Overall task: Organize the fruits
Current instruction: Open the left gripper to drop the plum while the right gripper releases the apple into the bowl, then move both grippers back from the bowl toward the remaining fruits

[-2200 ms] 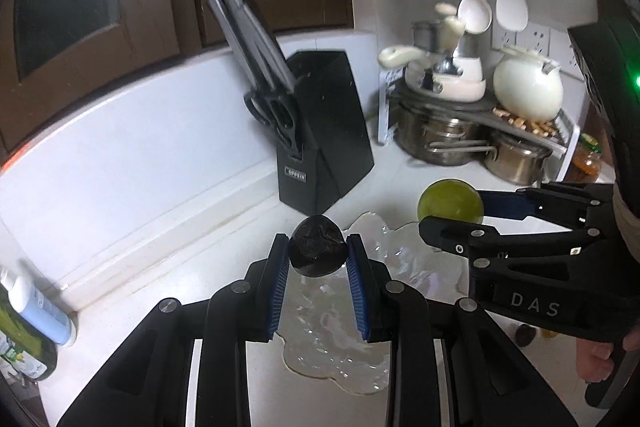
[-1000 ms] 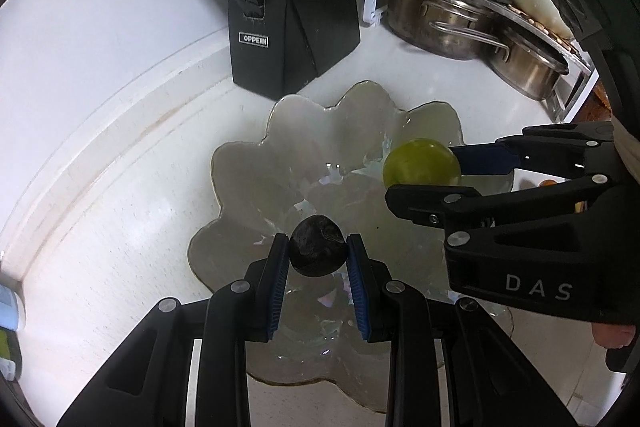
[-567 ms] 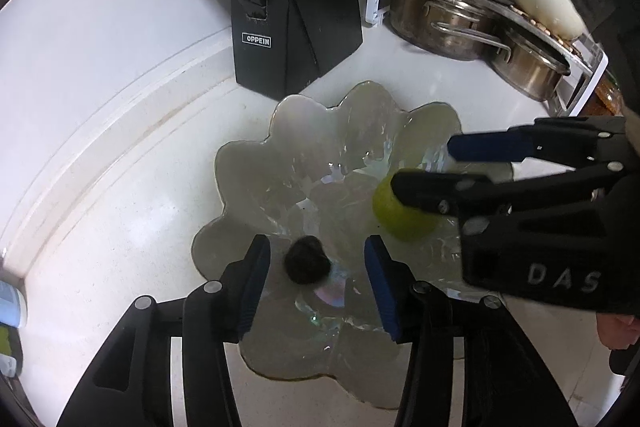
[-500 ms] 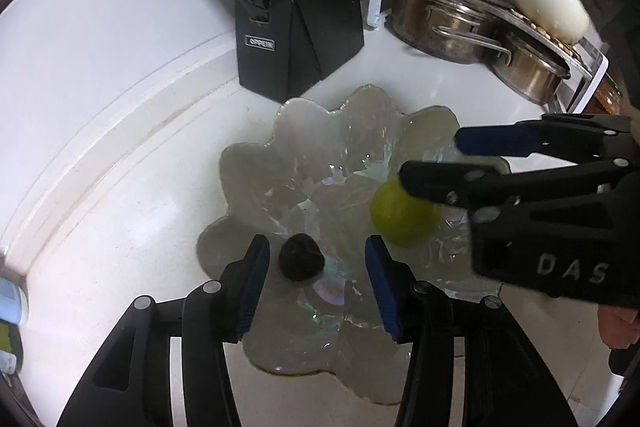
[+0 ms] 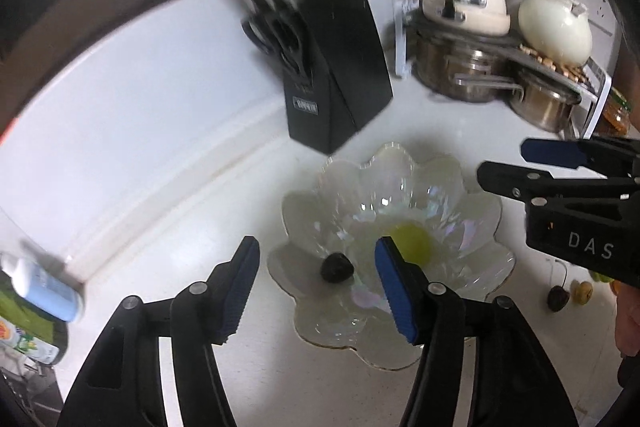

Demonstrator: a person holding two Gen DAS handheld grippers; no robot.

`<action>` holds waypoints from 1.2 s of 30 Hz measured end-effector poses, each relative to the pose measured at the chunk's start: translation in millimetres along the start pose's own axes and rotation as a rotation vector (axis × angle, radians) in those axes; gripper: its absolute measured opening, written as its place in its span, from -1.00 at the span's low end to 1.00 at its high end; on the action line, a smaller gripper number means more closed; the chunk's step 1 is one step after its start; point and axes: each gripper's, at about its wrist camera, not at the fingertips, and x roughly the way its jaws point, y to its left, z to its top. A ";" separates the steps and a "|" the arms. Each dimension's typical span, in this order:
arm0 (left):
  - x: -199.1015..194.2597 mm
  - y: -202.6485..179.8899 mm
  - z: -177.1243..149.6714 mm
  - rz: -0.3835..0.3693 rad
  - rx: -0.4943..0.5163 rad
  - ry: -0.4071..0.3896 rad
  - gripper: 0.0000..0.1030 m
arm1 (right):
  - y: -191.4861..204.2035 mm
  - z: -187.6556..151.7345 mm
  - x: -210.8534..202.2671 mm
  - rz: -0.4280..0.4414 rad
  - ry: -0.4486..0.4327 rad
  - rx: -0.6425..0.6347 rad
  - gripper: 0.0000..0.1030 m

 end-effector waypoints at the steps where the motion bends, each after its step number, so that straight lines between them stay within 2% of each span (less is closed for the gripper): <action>1: -8.0 -0.4 0.7 0.004 -0.002 -0.024 0.17 | -2.5 -1.3 -5.8 -0.009 -0.012 0.010 0.06; 4: -26.1 -1.9 4.2 0.016 -0.001 -0.080 0.26 | -7.0 -6.0 -23.9 -0.040 -0.057 0.032 0.06; 7: -49.0 -6.8 7.6 0.032 0.004 -0.154 0.32 | -12.2 -9.8 -44.5 -0.071 -0.109 0.056 0.30; 14: -86.0 -22.2 10.6 0.016 0.003 -0.269 0.54 | -31.0 -23.0 -98.6 -0.157 -0.237 0.116 0.53; 19: -103.9 -40.2 6.8 -0.010 0.028 -0.320 0.59 | -44.1 -38.1 -127.4 -0.222 -0.292 0.142 0.56; 26: -122.1 -67.2 -0.2 -0.095 0.053 -0.355 0.69 | -62.1 -64.2 -158.0 -0.267 -0.338 0.196 0.56; 36: -138.2 -104.9 -12.7 -0.151 0.100 -0.415 0.71 | -88.6 -99.7 -192.4 -0.386 -0.394 0.263 0.56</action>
